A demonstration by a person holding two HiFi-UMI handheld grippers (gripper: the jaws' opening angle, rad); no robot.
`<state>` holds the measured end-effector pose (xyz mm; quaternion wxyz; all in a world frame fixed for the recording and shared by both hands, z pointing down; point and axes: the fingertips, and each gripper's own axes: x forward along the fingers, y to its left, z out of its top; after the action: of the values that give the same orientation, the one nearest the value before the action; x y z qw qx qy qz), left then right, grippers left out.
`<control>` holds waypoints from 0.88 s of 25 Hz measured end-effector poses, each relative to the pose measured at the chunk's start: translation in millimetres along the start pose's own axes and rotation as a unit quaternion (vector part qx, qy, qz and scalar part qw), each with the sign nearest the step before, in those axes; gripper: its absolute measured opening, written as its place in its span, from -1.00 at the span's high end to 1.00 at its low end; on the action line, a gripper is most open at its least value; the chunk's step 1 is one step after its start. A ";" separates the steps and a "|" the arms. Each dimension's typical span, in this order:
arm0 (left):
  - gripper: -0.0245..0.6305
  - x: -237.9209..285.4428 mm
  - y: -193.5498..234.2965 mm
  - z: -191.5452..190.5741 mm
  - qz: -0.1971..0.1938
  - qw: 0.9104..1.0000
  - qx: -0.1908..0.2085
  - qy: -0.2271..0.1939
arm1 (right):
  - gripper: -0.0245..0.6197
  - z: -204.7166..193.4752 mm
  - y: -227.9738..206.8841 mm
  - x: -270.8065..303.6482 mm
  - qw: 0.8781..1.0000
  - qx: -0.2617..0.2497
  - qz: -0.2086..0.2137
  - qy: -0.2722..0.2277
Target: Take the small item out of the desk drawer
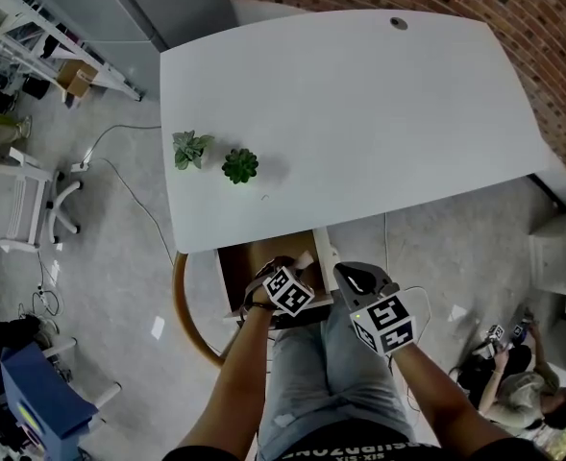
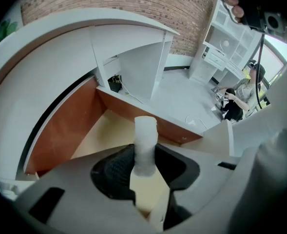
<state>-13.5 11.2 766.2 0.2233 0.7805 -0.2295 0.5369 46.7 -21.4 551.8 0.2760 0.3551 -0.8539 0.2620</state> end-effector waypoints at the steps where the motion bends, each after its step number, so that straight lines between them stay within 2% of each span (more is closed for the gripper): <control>1: 0.53 -4.2 -1.1 1.4 0.001 1.000 -0.002 -0.003 | 0.93 1.3 0.7 -2.0 1.000 -0.002 0.001 0.000; 22: 0.53 -68.2 -7.1 2.8 0.032 0.998 -0.041 -0.037 | 0.93 33.0 11.2 -31.1 1.000 -0.023 0.011 -0.002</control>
<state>-28.8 23.3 700.5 0.2292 0.7824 -0.2846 0.5044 47.4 -21.5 505.1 0.2793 0.3401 -0.8641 0.2442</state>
